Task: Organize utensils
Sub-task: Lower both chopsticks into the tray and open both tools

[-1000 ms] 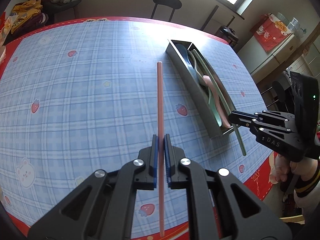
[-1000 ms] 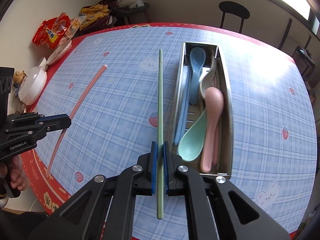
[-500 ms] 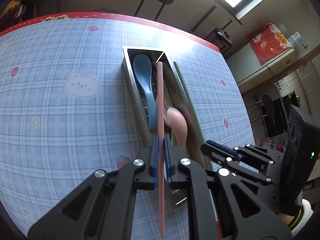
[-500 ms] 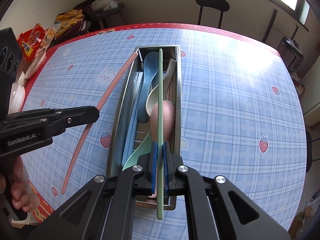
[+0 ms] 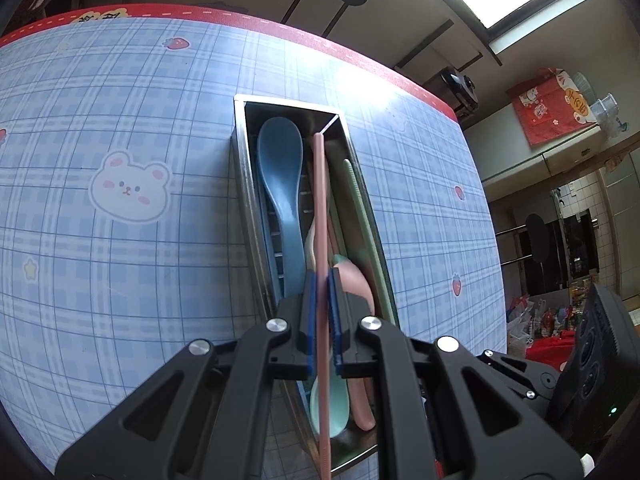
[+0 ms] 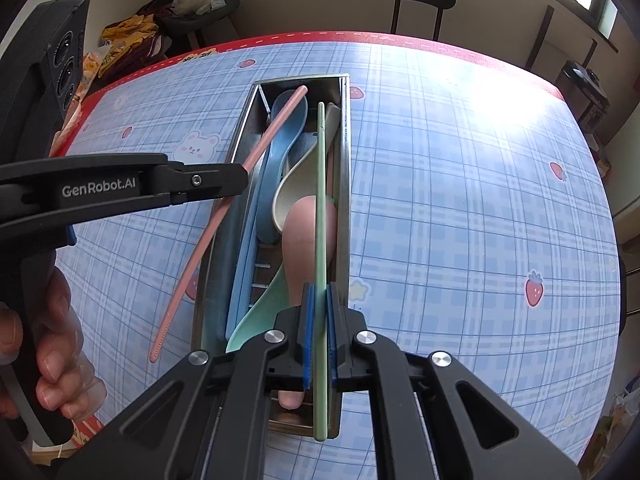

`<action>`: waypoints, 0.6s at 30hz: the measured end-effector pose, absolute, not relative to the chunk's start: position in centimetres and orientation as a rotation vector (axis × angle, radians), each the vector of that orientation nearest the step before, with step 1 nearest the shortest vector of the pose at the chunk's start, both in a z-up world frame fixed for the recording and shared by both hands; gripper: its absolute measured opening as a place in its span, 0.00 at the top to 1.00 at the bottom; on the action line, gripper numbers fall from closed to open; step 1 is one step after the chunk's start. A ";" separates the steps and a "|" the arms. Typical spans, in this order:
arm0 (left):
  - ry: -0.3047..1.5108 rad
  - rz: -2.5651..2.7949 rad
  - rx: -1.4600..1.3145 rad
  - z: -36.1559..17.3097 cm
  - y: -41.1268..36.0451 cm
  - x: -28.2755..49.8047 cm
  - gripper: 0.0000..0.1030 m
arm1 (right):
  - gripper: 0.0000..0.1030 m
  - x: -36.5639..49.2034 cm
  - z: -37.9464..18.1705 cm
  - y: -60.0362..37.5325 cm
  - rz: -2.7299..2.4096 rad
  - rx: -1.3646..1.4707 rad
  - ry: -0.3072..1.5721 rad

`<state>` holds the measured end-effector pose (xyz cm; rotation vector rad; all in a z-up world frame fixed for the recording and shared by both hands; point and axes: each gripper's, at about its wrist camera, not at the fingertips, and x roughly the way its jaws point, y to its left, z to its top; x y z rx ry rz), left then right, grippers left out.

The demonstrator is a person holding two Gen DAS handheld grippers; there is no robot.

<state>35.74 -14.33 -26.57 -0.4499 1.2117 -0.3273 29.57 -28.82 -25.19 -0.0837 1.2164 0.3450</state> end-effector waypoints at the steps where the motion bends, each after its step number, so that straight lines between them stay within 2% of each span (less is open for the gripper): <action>1: 1.221 -0.326 -0.452 -26.8 -14.4 36.0 0.86 | 0.94 29.5 -25.2 -28.9 0.345 -0.082 1.218; 3: 1.212 -0.331 -0.451 -26.6 -14.4 36.2 0.81 | 0.94 29.6 -25.2 -28.9 0.341 -0.081 1.217; 10: 1.146 -0.337 -0.397 -24.2 -13.1 35.6 0.77 | 0.93 29.5 -24.3 -28.5 0.329 -0.102 1.201; 14: 1.099 -0.321 -0.310 -22.2 -11.9 34.4 0.57 | 0.86 28.9 -23.0 -28.5 0.319 -0.121 1.174; 18: 1.060 -0.306 -0.264 -20.5 -9.9 32.9 0.50 | 0.79 28.1 -21.7 -28.6 0.305 -0.156 1.145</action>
